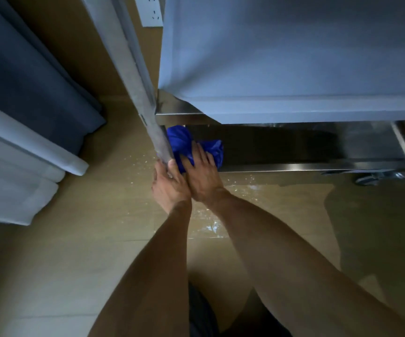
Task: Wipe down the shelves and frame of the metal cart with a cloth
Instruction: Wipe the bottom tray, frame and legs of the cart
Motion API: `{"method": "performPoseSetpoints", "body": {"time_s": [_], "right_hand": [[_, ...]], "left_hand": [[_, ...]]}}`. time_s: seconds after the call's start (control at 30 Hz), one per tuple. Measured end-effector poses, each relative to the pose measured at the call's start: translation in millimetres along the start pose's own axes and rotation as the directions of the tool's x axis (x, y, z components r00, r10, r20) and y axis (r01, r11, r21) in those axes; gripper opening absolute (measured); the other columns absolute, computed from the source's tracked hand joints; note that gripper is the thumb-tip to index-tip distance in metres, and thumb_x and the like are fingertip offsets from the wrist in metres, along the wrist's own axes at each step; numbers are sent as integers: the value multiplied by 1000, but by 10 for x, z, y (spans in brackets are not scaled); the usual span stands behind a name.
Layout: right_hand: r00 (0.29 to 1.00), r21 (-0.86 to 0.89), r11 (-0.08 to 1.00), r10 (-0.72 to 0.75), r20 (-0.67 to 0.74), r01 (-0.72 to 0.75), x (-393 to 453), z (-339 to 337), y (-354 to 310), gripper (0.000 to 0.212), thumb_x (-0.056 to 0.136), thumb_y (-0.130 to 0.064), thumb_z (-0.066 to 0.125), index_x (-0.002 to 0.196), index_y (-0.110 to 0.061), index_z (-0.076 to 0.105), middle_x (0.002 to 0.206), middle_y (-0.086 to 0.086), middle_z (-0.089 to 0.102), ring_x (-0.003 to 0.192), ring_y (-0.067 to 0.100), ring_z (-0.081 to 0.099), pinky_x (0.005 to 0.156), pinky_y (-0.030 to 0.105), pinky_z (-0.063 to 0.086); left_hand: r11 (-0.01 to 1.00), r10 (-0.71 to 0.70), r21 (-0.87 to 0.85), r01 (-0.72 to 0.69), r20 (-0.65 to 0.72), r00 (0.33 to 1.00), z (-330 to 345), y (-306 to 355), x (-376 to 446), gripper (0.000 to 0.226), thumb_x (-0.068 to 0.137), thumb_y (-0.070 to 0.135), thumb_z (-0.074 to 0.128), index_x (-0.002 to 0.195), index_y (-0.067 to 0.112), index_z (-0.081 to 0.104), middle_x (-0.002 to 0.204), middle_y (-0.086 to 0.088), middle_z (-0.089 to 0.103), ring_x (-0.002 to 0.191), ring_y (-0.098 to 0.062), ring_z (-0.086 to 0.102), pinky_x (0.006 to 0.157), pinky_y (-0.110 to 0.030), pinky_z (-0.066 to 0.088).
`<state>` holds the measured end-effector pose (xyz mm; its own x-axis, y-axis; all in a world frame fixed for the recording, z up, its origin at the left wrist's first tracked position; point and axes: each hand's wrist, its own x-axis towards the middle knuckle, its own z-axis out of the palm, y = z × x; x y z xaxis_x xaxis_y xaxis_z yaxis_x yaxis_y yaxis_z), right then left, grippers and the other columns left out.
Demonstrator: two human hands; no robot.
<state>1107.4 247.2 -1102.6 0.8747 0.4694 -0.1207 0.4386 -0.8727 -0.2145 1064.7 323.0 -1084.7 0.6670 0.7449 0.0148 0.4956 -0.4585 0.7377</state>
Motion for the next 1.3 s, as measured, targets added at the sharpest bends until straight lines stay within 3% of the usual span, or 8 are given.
{"method": "performPoseSetpoints", "body": {"time_s": [0.27,0.37,0.5,0.57,0.67,0.83,0.93,1.3], "right_hand": [[898,117,895,438,-44,-430,521,-300,726,52,95,-35,41,143,-18,41,154,19,30,143,33,24,112,47,22],[749,141,749,660,-65,-648,328,-403,1518,47,97,-36,34,137,-16,45,155,20,28,145,32,20,113,46,20],[370,292,388,922,-115,-874,-144,-557,2408,57,100,-38,34,153,-19,29,163,20,10,151,33,8,117,48,13],[278,290,301,953,-119,-909,-227,-594,2495,60,100,-40,33,156,-18,24,163,23,9,151,36,8,117,49,13],[368,247,396,917,-150,-885,-140,-456,2203,61,99,-42,28,156,-21,22,163,23,8,151,38,6,117,51,11],[761,184,796,606,-232,-577,625,-146,903,51,96,-43,38,139,-20,51,155,26,30,146,39,22,113,51,17],[901,224,913,385,-200,-341,908,-32,151,49,91,-44,46,133,-21,56,145,20,44,140,36,30,112,49,19],[845,203,875,479,-238,-439,456,-161,1175,43,92,-37,46,134,-25,51,151,20,38,142,35,29,111,53,23]], "left_hand": [[995,-88,44,89,-18,996,94,66,-48,51,98,56,16,124,19,41,120,-13,58,94,-34,59,86,-50,49],[994,-97,39,98,-47,994,176,46,-56,54,96,59,11,121,20,39,116,-13,57,90,-33,60,84,-52,51],[996,-88,16,90,-104,991,278,70,-69,51,100,55,13,119,16,40,111,-14,53,83,-32,59,79,-51,52],[996,-78,26,81,-123,989,332,71,-55,46,101,46,18,119,11,42,109,-15,53,86,-32,57,83,-46,48],[996,-64,47,71,-147,987,394,81,-61,40,103,34,25,122,6,45,111,-17,53,94,-30,54,85,-38,38],[997,-66,25,72,-199,978,465,93,-79,44,102,35,25,125,4,45,114,-19,53,96,-33,55,85,-45,44],[996,-90,-2,92,-223,971,486,83,-35,59,95,44,18,121,0,48,112,-24,54,92,-38,57,80,-49,46],[943,-267,125,310,-274,924,634,313,-211,50,101,36,44,144,12,34,132,-12,47,119,-27,46,98,-39,35]]}}
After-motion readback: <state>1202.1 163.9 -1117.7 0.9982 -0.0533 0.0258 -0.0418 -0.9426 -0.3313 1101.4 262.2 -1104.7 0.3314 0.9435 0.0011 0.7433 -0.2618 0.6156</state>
